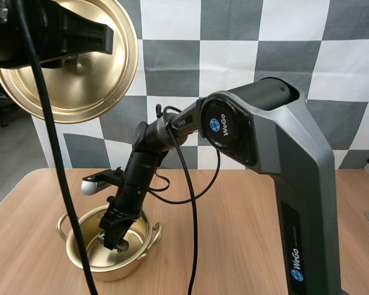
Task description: Open the pot, put the car inside, and close it
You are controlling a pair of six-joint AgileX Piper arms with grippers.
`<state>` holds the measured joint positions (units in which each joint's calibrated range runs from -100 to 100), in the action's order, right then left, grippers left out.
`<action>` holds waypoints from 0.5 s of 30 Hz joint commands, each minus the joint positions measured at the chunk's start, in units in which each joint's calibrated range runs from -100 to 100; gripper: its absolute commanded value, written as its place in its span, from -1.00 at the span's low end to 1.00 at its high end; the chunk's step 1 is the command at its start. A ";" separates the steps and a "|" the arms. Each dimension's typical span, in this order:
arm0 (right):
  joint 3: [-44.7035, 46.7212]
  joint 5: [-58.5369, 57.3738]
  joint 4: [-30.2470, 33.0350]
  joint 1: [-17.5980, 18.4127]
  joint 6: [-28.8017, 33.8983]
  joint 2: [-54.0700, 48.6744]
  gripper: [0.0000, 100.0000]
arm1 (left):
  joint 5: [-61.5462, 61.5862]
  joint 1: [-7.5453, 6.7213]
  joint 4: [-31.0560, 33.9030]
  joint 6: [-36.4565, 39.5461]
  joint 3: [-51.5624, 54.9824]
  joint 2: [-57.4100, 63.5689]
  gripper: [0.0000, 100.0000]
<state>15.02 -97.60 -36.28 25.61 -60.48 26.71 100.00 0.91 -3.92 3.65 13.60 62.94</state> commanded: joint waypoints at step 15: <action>-0.04 -0.57 0.01 0.02 0.02 0.06 0.59 | 0.00 0.01 0.01 -0.03 -0.05 0.01 -1.00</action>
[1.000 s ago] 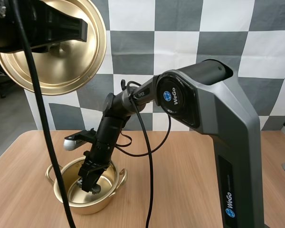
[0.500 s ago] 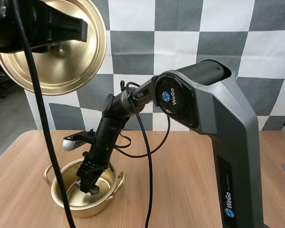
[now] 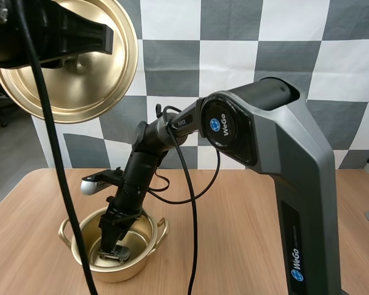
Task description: Open the pot, put the car inside, and close it
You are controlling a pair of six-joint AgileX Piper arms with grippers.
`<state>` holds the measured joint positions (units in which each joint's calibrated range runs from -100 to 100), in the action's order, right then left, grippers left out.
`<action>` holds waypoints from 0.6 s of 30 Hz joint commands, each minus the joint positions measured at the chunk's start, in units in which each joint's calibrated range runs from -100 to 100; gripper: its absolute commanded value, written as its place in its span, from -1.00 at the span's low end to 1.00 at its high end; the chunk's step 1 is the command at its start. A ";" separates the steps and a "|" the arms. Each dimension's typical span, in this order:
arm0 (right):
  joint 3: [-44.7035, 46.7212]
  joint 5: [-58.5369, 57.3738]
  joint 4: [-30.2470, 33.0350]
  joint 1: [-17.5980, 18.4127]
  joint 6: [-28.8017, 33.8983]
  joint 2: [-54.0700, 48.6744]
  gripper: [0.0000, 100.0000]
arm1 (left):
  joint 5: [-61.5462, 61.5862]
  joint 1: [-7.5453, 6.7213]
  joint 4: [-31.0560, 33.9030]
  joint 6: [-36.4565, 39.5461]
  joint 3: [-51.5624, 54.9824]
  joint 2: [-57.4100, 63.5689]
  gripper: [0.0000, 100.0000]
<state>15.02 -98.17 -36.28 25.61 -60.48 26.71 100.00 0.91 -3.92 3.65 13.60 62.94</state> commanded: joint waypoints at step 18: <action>-17.50 0.00 19.43 -0.53 10.48 -14.83 0.59 | 0.00 0.01 0.01 -0.03 -0.05 0.01 -1.00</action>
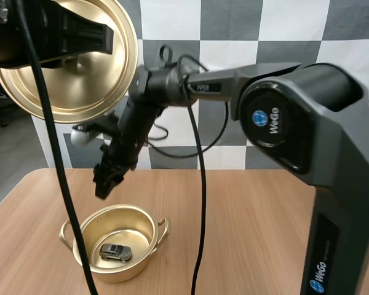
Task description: Open the pot, put the car inside, and close it
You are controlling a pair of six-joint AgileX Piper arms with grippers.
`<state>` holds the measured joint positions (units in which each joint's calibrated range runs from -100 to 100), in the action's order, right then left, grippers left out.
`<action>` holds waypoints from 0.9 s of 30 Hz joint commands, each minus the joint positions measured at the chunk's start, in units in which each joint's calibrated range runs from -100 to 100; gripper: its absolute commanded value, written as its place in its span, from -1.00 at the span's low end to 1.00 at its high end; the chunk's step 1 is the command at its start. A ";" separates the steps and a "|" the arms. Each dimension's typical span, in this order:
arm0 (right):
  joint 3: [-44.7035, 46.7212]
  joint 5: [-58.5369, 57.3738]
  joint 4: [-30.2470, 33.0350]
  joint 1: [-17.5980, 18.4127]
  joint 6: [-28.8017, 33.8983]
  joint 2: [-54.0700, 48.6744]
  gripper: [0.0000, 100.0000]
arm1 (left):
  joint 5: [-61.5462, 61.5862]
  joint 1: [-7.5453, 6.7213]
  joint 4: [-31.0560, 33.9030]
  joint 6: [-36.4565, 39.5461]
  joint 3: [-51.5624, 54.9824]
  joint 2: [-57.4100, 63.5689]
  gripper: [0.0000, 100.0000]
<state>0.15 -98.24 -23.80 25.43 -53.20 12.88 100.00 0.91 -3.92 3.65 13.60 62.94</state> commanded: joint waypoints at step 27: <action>-4.03 -1.76 -18.20 -43.08 -5.74 -23.13 0.22 | 0.00 0.01 0.00 -0.80 -0.05 0.01 -1.00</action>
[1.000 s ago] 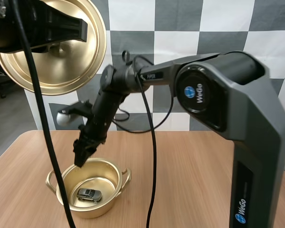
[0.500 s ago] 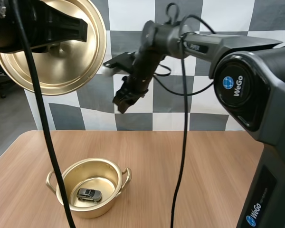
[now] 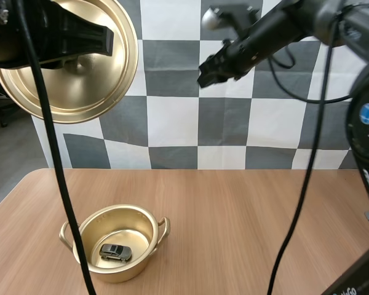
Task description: Open the pot, put the car inside, and close it
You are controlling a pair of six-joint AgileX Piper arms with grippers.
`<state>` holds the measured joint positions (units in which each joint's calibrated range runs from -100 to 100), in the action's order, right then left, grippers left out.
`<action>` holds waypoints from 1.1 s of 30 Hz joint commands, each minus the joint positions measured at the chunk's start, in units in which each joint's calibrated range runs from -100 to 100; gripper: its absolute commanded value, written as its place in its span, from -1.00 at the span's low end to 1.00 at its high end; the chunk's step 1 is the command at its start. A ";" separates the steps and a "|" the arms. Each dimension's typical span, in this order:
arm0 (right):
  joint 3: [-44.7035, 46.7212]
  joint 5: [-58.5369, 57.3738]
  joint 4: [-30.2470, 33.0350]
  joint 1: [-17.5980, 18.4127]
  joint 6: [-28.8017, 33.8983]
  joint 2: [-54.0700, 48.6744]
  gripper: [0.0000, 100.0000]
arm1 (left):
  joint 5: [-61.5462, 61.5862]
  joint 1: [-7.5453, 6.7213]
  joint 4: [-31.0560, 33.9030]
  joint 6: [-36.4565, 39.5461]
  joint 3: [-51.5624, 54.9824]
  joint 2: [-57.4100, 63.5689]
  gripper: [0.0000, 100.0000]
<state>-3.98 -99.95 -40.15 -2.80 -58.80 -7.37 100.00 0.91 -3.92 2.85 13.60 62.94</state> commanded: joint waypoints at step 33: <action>0.10 -0.05 4.93 -16.81 6.29 -21.17 0.46 | 0.00 0.01 0.00 1.53 13.94 -0.14 -1.00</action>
<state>-3.86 -100.00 -35.22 -19.57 -52.47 -28.31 99.92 0.91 -3.92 4.41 27.18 62.82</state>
